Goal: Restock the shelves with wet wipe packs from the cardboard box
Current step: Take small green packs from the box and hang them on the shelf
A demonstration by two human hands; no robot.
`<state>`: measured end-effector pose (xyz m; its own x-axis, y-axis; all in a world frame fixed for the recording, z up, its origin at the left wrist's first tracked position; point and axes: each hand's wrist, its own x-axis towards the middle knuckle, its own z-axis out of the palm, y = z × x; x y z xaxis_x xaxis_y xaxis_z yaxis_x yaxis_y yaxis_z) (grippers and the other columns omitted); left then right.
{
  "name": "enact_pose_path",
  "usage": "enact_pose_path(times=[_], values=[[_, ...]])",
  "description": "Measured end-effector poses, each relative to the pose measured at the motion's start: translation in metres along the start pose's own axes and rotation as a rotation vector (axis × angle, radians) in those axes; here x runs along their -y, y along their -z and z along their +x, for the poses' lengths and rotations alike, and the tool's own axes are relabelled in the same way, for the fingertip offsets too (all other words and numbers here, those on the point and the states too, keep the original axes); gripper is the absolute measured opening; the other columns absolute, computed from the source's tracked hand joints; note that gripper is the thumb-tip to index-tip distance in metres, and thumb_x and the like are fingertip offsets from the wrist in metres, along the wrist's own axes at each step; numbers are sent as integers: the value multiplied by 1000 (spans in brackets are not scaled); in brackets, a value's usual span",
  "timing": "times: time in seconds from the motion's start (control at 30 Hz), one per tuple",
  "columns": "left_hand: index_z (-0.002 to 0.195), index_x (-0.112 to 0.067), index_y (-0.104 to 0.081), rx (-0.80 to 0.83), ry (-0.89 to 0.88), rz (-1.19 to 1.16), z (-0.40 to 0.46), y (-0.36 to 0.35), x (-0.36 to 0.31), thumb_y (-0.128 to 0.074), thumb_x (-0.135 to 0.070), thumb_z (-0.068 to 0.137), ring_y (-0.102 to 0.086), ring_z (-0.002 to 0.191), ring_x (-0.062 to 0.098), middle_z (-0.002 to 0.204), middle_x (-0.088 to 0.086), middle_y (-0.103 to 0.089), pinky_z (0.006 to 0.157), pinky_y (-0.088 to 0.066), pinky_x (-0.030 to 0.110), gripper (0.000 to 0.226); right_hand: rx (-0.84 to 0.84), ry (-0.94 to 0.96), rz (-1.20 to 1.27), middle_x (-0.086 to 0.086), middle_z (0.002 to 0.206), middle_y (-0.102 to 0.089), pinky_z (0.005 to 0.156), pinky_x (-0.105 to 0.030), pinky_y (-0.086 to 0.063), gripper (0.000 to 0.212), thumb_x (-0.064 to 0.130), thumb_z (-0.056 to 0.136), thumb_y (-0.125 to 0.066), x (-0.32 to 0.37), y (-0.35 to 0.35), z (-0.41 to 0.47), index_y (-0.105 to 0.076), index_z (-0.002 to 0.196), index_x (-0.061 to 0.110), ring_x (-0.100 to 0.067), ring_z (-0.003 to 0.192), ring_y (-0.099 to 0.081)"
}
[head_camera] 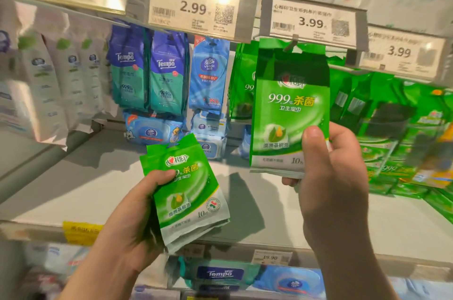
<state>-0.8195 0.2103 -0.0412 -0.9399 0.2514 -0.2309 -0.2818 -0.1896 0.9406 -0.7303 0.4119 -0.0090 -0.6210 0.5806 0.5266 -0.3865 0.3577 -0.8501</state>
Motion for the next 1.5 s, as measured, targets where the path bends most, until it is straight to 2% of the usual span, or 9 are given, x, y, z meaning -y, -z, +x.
enact_pose_path(times=[0.23, 0.37, 0.7, 0.93, 1.03, 1.13, 1.23, 1.37, 1.5], values=[[92, 1, -58, 82, -51, -201, 0, 3, 11, -81, -6, -1, -58, 30, 12, 40, 4, -60, 33, -45, 19, 96, 145, -89, 107, -6, 70, -68, 52, -25, -45, 22, 31, 103, -56, -16, -6, -4, -57, 111, 10, -18, 52, -52], [92, 2, -61, -4, 45, -371, -2, -7, 15, -61, -12, 85, -64, 38, 20, 51, 11, -68, 28, -44, 23, 16, 192, -120, 75, -21, 69, -61, 59, -37, -44, 31, 37, 101, -50, -25, -13, -6, -56, 88, 9, -22, 53, -51], [81, 0, -57, -22, 41, -404, 12, -7, 24, -42, -3, 98, -61, 33, 19, 46, 12, -65, 26, -40, 21, 23, 134, -94, 61, -6, 65, -59, 53, -21, -45, 26, 24, 107, -49, -41, -27, 25, -57, 86, 13, -15, 53, -54], [35, -5, -61, -16, 85, -241, 11, -21, 11, -71, 5, 39, -52, 24, 13, 33, 9, -54, 23, -34, 19, 15, 136, -140, 67, -8, 65, -61, 53, -25, -47, 25, 28, 107, -52, -45, -30, 32, -59, 96, 7, -14, 52, -57], [53, -8, -51, 5, 79, -93, 6, -17, 12, -65, 16, 79, -41, 17, 3, 20, 0, -37, 29, -35, 14, 38, 127, -228, 116, -2, 64, -62, 49, -24, -44, 22, 28, 107, -51, -49, -30, 30, -60, 96, 10, -14, 49, -54], [67, -4, -51, -62, 129, -141, 8, -22, 7, -71, 13, 46, -47, 20, 12, 29, 7, -50, 23, -34, 20, 34, 147, -329, 90, -5, 69, -61, 50, -27, -43, 21, 27, 106, -53, -56, -27, 27, -59, 95, 10, -15, 50, -53], [69, -5, -46, -29, 70, -176, 6, -17, 21, -73, 9, 74, -44, 18, 8, 26, 4, -47, 24, -33, 18, 31, 209, -415, 26, -5, 73, -61, 50, -27, -42, 13, 20, 102, -56, -59, -25, 21, -61, 98, 9, -15, 51, -54], [97, 10, -64, 100, 172, -337, -5, -15, 40, -89, -31, 56, -74, 69, 20, 73, 23, -73, 71, -60, 28, 63, 406, -475, -120, -1, 69, -64, 51, -31, -40, 26, 35, 100, -58, -60, -21, 6, -64, 97, 10, -17, 51, -53], [120, -6, -68, 175, 250, -434, -23, -22, 51, -68, -26, 74, -65, 109, 42, 117, 24, -69, 106, -42, 56, 50, 714, -525, -301, 1, 59, -59, 46, -25, -37, 70, 81, 80, -52, -49, -15, -9, -65, 91, 13, -17, 47, -49]])
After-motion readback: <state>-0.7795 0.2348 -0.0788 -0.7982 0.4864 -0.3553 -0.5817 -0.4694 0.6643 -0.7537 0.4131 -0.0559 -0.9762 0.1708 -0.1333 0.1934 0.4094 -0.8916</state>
